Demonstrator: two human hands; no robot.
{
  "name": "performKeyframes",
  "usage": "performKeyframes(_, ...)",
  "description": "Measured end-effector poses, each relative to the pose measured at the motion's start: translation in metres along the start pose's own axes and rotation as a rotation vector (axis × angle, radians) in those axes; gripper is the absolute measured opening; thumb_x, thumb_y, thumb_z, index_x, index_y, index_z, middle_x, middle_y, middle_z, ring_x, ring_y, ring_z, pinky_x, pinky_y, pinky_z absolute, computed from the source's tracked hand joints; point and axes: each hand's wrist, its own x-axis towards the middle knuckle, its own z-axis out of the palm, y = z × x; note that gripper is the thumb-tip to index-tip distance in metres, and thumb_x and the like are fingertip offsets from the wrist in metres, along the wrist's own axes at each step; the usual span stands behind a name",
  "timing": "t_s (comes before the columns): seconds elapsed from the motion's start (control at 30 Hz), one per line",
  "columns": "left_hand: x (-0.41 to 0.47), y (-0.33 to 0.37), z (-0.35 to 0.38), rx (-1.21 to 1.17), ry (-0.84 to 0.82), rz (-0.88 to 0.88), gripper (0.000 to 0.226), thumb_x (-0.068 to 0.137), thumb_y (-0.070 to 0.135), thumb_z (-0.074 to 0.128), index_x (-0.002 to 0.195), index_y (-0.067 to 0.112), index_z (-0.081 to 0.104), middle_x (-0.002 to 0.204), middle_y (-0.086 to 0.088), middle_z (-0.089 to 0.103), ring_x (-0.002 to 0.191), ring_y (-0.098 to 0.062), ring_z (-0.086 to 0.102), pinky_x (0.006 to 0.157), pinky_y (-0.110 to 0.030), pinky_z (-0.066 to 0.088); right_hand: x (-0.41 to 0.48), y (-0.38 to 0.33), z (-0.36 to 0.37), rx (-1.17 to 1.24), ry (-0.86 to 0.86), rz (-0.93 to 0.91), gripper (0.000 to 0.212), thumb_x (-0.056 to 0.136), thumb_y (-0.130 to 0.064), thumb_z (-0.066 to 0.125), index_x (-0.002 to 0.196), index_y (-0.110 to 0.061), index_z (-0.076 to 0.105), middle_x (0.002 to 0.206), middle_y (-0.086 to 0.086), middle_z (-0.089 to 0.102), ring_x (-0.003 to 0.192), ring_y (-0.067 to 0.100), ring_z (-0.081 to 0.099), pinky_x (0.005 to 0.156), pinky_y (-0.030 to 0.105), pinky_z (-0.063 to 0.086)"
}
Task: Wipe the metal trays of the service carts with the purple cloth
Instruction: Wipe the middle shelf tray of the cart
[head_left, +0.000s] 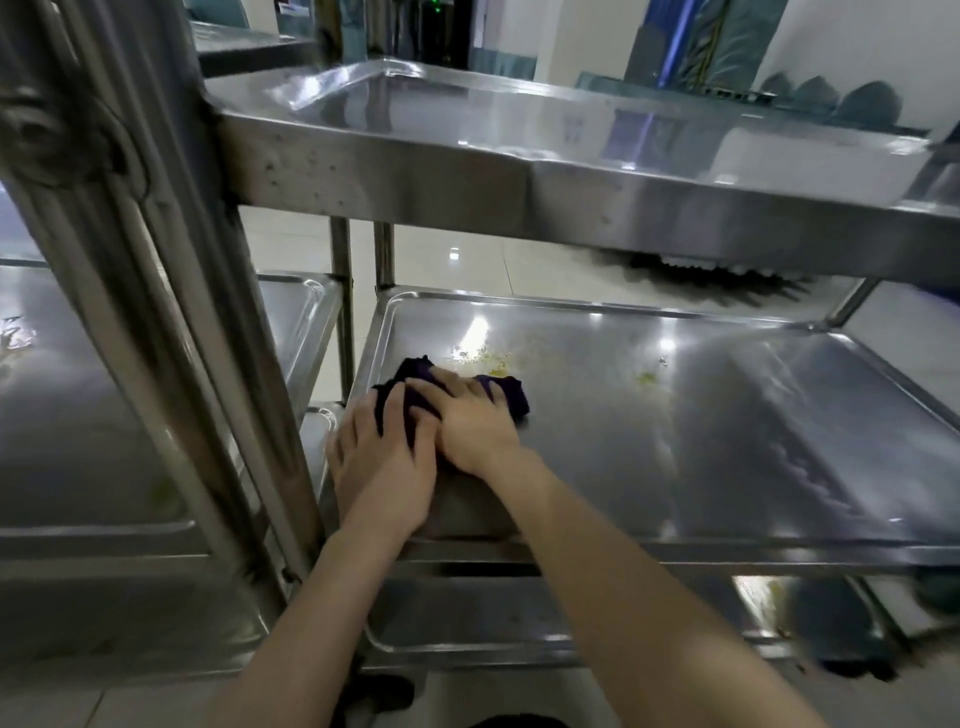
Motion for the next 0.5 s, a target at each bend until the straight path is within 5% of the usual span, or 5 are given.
performKeyframes(0.3,-0.002,0.002,-0.006,-0.247,0.035,-0.044,0.059,0.091,0.057,0.017,0.144,0.035,0.027,0.154,0.003,0.028,0.143,-0.02,0.018,0.119,-0.046,0.012,-0.056,0.164,-0.047,-0.028,0.171,0.678,0.043,0.099,-0.049,0.03,0.14,-0.04,0.035,0.153,-0.001,0.03,0.134,0.032,0.034,0.111,0.057,0.017)
performKeyframes(0.37,-0.003,0.003,-0.006,-0.268,0.039,-0.049,0.058,0.091,0.058,0.017,0.144,0.036,0.028,0.153,0.004,0.029,0.143,-0.019,0.019,0.119,-0.045,0.013,-0.032,0.137,-0.036,-0.043,0.097,0.619,0.044,0.099,-0.049,0.026,0.143,-0.041,0.032,0.155,-0.003,0.025,0.137,0.031,0.029,0.112,0.057,0.014)
performKeyframes(0.5,-0.002,0.003,-0.006,-0.277,0.081,-0.023,0.06,0.09,0.055,0.02,0.145,0.032,0.029,0.152,0.003,0.031,0.142,-0.017,0.021,0.119,-0.043,0.015,0.038,0.023,-0.002,0.003,0.038,0.18,0.044,0.099,-0.05,0.029,0.142,-0.044,0.033,0.157,-0.007,0.022,0.139,0.029,0.028,0.113,0.054,0.011)
